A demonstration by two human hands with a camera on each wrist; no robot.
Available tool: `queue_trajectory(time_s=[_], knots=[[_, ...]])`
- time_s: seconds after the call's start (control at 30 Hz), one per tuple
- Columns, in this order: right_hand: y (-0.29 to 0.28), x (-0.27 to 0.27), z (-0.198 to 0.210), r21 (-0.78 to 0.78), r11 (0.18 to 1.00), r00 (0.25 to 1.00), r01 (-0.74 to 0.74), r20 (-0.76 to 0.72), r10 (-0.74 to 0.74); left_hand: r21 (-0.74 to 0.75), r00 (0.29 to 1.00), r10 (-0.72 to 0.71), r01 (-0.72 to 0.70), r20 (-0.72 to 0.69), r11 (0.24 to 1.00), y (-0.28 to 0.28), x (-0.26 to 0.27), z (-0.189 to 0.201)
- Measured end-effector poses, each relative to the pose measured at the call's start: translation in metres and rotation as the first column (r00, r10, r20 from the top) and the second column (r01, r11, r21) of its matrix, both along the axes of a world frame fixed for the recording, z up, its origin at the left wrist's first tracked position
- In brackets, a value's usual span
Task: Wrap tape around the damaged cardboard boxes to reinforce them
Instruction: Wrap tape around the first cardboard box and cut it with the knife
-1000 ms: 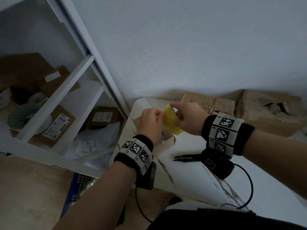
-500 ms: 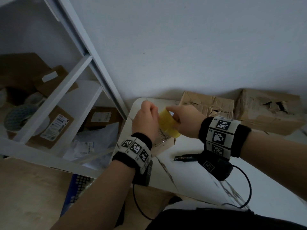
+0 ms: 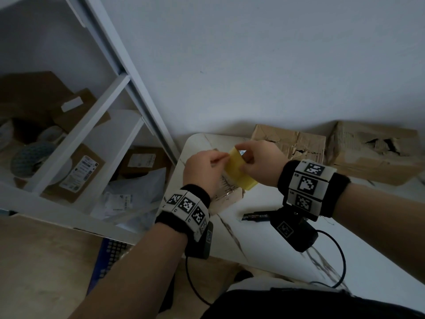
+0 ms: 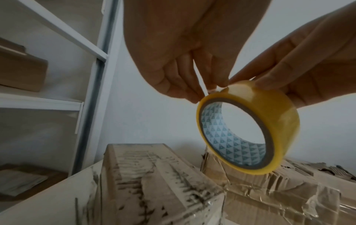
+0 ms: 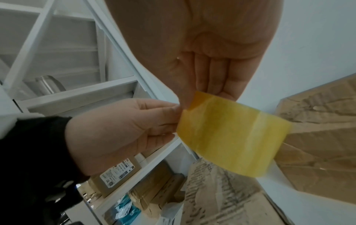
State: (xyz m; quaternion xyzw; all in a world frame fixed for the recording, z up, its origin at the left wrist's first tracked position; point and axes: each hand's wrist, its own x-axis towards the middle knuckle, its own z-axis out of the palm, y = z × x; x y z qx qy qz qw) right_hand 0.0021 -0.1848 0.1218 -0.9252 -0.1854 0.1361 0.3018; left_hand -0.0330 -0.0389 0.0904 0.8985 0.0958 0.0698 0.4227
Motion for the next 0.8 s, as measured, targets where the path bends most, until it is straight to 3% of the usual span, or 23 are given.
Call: queue_trajectory(time_s=[0.17,0.27,0.5,0.8], knots=[[0.0,-0.003,-0.001,-0.042,0.998,0.999,-0.038,0.015,0.039,0.232,1.0,-0.023,0.017,0.02,0.973,-0.003,-0.001,0.005],[0.001,-0.003,0.002,-0.129,0.989,0.996,-0.07,0.053,0.077,0.243,0.999,-0.038,0.045,-0.035,0.969,-0.006,0.002,0.004],[0.0,-0.004,0.009,-0.242,0.963,0.986,-0.12,0.087,0.144,-0.08,0.985,-0.017,0.003,-0.171,0.997,-0.009,0.008,0.004],[0.001,-0.003,0.013,-0.207,0.976,0.997,-0.068,0.029,0.075,-0.378,0.985,0.01,-0.075,-0.171,0.923,-0.014,0.006,0.004]])
